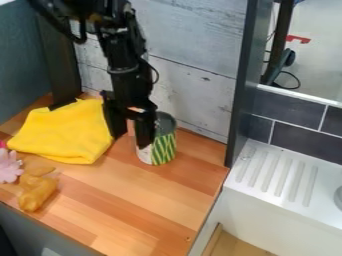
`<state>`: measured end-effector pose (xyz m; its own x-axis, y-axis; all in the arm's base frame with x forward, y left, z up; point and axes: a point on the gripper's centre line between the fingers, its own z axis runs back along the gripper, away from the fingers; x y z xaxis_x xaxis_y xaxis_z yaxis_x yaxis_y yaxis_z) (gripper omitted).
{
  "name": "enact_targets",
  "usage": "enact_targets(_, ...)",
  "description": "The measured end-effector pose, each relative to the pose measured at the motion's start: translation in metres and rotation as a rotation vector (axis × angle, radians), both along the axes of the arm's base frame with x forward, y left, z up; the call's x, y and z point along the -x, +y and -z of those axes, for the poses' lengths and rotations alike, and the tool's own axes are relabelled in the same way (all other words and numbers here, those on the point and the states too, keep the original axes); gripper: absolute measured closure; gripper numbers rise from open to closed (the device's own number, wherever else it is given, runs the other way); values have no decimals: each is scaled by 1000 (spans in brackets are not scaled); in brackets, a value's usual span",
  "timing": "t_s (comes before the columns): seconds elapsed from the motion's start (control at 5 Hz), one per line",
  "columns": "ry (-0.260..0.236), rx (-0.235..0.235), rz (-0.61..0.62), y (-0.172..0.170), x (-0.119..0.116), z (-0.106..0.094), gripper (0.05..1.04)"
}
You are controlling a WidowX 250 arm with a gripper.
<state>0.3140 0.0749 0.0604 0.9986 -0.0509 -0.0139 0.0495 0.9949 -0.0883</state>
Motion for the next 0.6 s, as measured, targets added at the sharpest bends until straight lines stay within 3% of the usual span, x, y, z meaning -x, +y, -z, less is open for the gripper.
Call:
enact_targets(0.4, -24, -179, -33, 15, 93, -63, 83)
enact_targets(0.6, -102, -179, -64, 29, 143, -77, 83)
